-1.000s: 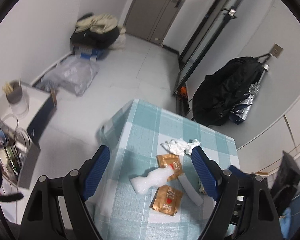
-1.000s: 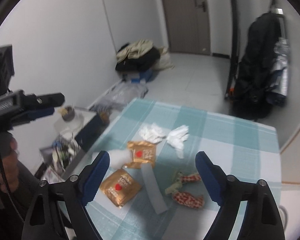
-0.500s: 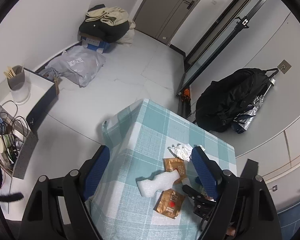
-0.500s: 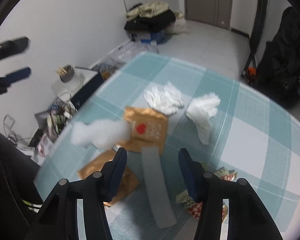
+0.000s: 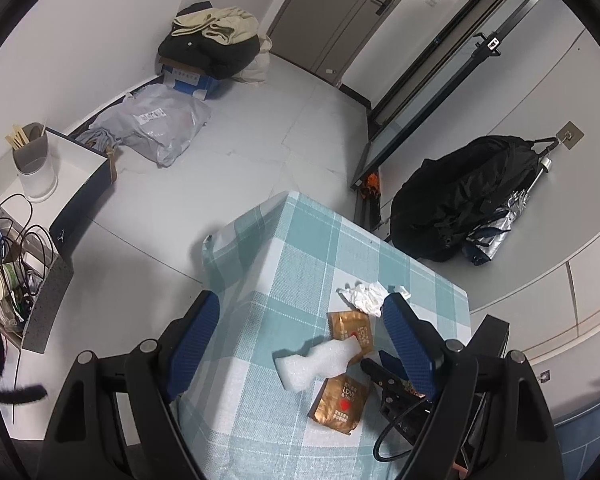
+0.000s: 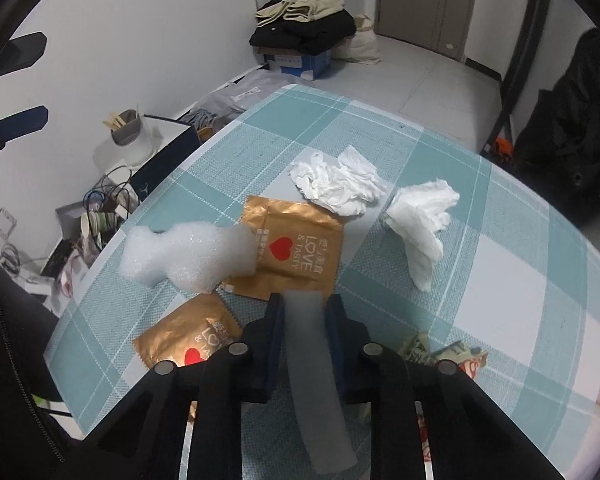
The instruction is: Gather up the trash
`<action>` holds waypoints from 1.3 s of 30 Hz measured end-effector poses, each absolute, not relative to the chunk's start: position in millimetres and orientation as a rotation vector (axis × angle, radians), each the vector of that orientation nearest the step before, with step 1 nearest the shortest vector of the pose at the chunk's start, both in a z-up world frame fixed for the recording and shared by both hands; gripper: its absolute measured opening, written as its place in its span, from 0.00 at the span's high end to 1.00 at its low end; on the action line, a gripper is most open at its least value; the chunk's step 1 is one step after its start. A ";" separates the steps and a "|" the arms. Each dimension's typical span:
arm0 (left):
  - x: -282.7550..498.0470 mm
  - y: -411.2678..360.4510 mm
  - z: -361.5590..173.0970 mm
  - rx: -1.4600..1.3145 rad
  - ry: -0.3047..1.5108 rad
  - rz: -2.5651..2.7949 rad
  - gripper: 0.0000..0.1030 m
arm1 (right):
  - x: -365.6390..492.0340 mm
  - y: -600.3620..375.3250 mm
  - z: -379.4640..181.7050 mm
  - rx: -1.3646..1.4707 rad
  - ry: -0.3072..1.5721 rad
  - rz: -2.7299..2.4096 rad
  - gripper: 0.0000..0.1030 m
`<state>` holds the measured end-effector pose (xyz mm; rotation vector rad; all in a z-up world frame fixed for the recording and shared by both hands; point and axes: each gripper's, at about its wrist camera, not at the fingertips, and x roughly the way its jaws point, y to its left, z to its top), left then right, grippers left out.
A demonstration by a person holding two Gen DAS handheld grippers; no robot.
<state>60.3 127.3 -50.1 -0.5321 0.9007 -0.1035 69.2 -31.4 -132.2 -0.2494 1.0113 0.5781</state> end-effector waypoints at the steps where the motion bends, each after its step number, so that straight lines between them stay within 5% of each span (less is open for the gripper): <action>1: 60.7 125.3 -50.6 -0.523 0.905 -0.105 0.21 | 69.3 -30.8 -131.9 -0.252 1.014 0.578 0.84; 7: 60.2 116.0 -48.1 -0.484 0.917 -0.133 0.21 | 67.0 -41.7 -123.1 -0.195 1.007 0.583 0.91; 39: 37.8 13.1 -108.6 -0.098 1.229 -0.256 0.21 | 10.4 -178.9 -55.7 0.184 0.771 0.496 0.91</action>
